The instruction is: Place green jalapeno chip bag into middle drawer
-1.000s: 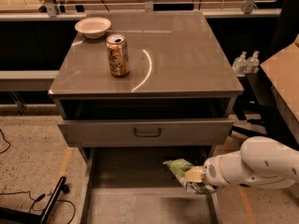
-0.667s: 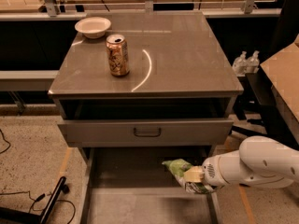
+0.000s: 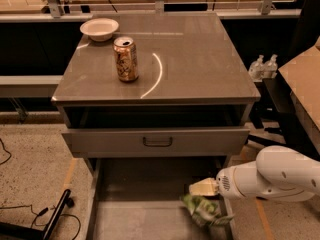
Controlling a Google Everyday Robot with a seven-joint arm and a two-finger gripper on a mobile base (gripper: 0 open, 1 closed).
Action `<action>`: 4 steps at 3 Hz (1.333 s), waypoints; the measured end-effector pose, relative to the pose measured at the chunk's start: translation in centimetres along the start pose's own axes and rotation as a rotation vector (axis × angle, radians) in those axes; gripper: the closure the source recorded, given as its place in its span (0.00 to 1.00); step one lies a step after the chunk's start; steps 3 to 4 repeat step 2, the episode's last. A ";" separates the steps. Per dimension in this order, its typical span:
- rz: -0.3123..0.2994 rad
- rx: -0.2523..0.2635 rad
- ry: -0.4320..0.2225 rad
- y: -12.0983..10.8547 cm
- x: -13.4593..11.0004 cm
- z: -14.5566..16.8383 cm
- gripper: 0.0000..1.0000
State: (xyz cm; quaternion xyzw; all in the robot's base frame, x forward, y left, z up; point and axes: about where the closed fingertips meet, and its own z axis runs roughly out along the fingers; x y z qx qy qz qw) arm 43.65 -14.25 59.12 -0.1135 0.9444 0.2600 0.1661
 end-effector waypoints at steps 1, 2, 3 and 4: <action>-0.002 -0.001 0.001 0.1 0.0 0.0 0.00; -0.002 -0.001 0.001 0.1 0.0 0.0 0.00; -0.002 -0.001 0.001 0.1 0.0 0.0 0.00; -0.002 -0.001 0.001 0.1 0.0 0.0 0.00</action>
Offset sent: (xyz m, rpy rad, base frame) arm -0.0001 0.0008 0.0002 -0.0001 -0.0003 0.0020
